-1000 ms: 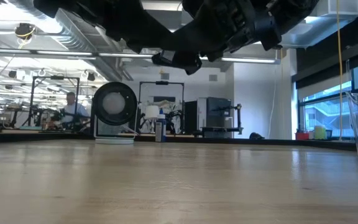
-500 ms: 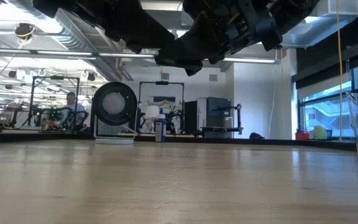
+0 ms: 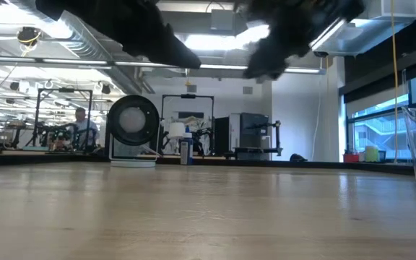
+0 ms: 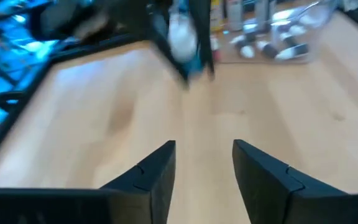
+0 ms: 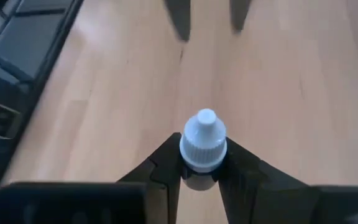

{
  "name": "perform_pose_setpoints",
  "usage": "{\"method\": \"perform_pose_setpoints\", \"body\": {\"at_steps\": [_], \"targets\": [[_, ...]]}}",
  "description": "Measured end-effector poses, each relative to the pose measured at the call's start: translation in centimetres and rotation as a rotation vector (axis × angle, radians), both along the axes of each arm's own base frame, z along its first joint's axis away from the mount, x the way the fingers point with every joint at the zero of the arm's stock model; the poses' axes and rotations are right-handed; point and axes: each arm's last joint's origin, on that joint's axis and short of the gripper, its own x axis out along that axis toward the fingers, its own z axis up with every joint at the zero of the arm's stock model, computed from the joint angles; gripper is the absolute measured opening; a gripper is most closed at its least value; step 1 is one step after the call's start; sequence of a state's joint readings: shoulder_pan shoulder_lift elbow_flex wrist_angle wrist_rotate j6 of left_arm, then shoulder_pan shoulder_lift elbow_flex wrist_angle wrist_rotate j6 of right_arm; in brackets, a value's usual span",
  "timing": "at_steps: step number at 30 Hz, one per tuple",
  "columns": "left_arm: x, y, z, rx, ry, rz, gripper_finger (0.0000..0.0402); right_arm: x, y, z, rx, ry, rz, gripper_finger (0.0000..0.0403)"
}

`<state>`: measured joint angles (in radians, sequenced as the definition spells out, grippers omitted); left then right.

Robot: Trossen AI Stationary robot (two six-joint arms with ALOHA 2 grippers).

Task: Pick & Place food coloring
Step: Put the small blue food coloring bottle into the transparent bin

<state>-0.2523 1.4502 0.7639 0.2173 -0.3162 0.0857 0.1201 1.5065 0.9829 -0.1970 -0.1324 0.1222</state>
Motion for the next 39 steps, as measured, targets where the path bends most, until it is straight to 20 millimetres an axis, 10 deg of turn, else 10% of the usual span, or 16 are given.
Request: {"method": "perform_pose_setpoints", "body": {"at_steps": [15,39], "targets": [[0.3,2.2,0.0,0.073,0.000,0.150,0.0158,-11.0,6.7,4.0,0.398,0.495,-0.295,0.0088],[0.6,4.2,0.0,0.043,-0.001,0.203,0.0159,-10.3,12.7,-5.9,0.119,0.894,-0.601,0.0110]]}}
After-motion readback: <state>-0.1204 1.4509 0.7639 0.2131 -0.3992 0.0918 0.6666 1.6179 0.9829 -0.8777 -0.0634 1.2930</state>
